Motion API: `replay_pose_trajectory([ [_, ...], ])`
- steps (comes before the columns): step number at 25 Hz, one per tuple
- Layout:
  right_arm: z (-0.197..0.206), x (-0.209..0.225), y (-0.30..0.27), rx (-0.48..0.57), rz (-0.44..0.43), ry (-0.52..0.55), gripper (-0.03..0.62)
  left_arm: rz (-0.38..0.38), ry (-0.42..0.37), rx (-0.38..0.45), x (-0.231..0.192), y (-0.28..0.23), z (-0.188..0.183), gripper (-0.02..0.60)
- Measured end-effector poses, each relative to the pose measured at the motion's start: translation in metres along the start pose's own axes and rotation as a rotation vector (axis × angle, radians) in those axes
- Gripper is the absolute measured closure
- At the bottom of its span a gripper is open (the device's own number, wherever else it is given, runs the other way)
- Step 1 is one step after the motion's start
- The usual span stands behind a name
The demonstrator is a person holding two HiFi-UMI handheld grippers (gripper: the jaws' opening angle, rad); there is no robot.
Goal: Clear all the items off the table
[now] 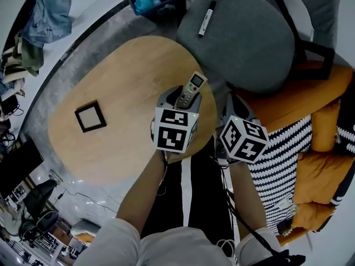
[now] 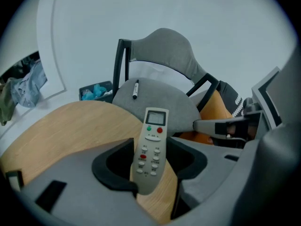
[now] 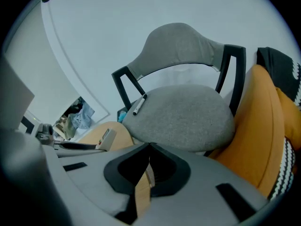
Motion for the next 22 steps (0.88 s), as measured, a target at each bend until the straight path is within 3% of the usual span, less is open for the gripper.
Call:
replay_pose_trajectory([
  [13, -0.085, 0.058, -0.039, 0.083, 0.047, -0.008, 0.569, -0.089, 0.010, -0.002, 0.023, -0.100, -0.121, 0.367],
  [22, -0.111, 0.083, -0.057, 0.094, 0.072, -0.021, 0.569, -0.151, 0.007, -0.055, 0.029, -0.152, -0.156, 0.365],
])
Point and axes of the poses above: the fingertips, and each gripper's own axes: y backward along the fingers, x to its right, z out of its underside, the point moved 6 cm from there along y, backward along the fingers, and after that the axes turned 3 degrees about -z, right-handed, at the moved point
